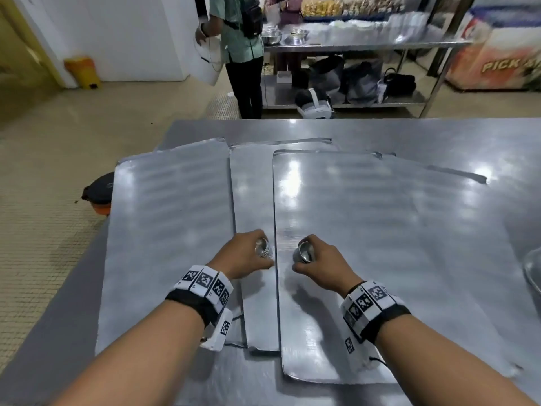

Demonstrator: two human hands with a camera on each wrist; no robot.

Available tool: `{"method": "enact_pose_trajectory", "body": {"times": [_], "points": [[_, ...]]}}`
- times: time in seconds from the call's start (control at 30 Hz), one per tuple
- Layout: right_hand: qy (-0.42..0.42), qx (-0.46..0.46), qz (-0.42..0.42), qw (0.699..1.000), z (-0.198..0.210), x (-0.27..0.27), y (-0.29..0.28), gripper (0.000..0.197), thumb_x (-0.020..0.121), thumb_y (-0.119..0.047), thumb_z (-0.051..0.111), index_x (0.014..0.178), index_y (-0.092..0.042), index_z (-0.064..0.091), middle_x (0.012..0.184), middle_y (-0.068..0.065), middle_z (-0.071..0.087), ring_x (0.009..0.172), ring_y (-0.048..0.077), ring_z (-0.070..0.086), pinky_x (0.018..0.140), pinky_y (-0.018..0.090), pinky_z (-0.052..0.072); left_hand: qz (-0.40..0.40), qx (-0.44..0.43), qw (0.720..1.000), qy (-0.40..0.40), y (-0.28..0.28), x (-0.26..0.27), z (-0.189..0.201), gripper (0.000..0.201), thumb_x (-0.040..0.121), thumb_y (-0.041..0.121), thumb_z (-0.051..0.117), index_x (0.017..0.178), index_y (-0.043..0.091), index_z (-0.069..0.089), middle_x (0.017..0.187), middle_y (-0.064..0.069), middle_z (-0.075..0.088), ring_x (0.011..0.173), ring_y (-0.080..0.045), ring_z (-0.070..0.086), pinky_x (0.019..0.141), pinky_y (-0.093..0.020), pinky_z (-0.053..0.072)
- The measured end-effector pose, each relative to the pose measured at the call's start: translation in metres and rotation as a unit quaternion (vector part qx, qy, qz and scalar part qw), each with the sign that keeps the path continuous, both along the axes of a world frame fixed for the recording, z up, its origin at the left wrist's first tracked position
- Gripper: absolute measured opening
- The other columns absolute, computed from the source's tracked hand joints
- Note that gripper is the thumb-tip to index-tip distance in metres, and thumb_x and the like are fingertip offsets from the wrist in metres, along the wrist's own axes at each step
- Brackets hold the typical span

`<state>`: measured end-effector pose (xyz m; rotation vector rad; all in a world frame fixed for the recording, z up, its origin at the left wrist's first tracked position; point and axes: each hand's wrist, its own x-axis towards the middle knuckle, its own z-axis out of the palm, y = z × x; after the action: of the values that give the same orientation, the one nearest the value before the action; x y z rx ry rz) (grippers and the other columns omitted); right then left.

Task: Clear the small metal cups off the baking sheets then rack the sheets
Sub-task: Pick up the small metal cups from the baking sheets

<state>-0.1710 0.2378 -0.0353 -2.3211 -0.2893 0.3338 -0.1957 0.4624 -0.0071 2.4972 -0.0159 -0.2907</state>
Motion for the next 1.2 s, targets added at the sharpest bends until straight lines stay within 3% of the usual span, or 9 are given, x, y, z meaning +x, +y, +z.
{"method": "enact_pose_trajectory", "body": {"times": [0.13,0.3,0.53,0.7,0.8,0.93,1.03,1.2], "points": [[-0.011,0.002,-0.03,0.999,0.01,-0.013,-0.053,0.043,0.073,-0.032,0.08,0.108,-0.025,0.057,0.098,-0.003,0.069,0.085,0.018,0.063,0.069,0.027,0.049,-0.037,-0.002,0.999,-0.015,-0.055,0.001,0.01,0.046,0.076,0.044,0.083,0.112,0.026,0.06,0.105,0.005,0.063,0.091,-0.017,0.063,0.073,-0.029,0.052],[-0.024,0.002,-0.078,0.997,0.017,-0.039,-0.14,0.045,0.072,-0.033,0.079,0.11,-0.027,0.056,0.098,-0.005,0.068,0.085,0.016,0.063,0.065,0.022,0.046,-0.07,-0.008,0.997,-0.015,-0.142,-0.005,0.016,0.045,0.072,0.045,0.084,0.107,0.028,0.061,0.103,0.005,0.066,0.089,-0.017,0.065,0.079,-0.036,0.057],[-0.022,-0.01,-0.149,0.989,0.021,-0.086,-0.27,0.043,0.071,-0.036,0.078,0.107,-0.029,0.056,0.1,-0.007,0.07,0.09,0.017,0.064,0.077,0.032,0.052,-0.142,-0.008,0.989,-0.029,-0.276,-0.022,0.015,0.044,0.073,0.044,0.083,0.107,0.027,0.061,0.101,0.005,0.064,0.085,-0.014,0.062,0.063,-0.023,0.045],[-0.018,-0.014,-0.214,0.977,0.025,-0.118,-0.349,0.042,0.071,-0.032,0.08,0.106,-0.028,0.056,0.095,-0.009,0.066,0.089,0.017,0.062,0.073,0.029,0.044,-0.193,-0.017,0.981,-0.025,-0.36,-0.031,0.014,0.046,0.074,0.043,0.084,0.109,0.025,0.062,0.102,0.005,0.064,0.087,-0.015,0.063,0.071,-0.026,0.051],[-0.012,-0.023,-0.245,0.969,0.024,-0.134,-0.385,0.042,0.073,-0.032,0.08,0.108,-0.027,0.056,0.096,-0.009,0.063,0.091,0.019,0.06,0.073,0.028,0.042,-0.23,-0.024,0.973,-0.023,-0.402,-0.034,0.015,0.046,0.075,0.04,0.085,0.111,0.022,0.063,0.104,0.004,0.067,0.09,-0.016,0.064,0.079,-0.032,0.054],[0.01,-0.023,-0.284,0.959,0.018,-0.148,-0.421,0.044,0.073,-0.034,0.08,0.11,-0.029,0.056,0.103,-0.007,0.066,0.093,0.018,0.061,0.075,0.028,0.043,-0.272,-0.023,0.962,-0.023,-0.446,-0.033,0.01,0.044,0.075,0.039,0.084,0.109,0.019,0.063,0.098,0.004,0.065,0.087,-0.016,0.062,0.07,-0.027,0.048],[0.023,-0.026,-0.311,0.95,0.01,-0.154,-0.441,0.043,0.073,-0.033,0.08,0.109,-0.028,0.055,0.104,-0.003,0.066,0.094,0.02,0.061,0.076,0.029,0.045,-0.306,-0.025,0.952,-0.017,-0.473,-0.027,-0.001,0.045,0.076,0.04,0.084,0.109,0.018,0.062,0.102,0.002,0.066,0.09,-0.017,0.061,0.074,-0.03,0.049],[0.055,-0.05,-0.347,0.935,0.003,-0.158,-0.473,0.056,0.077,-0.033,0.078,0.127,-0.026,0.052,0.114,0.0,0.064,0.096,0.018,0.058,0.079,0.026,0.041,-0.355,-0.04,0.934,0.003,-0.519,-0.012,-0.015,0.037,0.077,0.038,0.082,0.101,0.023,0.058,0.098,0.005,0.065,0.088,-0.015,0.06,0.072,-0.029,0.048]]}}
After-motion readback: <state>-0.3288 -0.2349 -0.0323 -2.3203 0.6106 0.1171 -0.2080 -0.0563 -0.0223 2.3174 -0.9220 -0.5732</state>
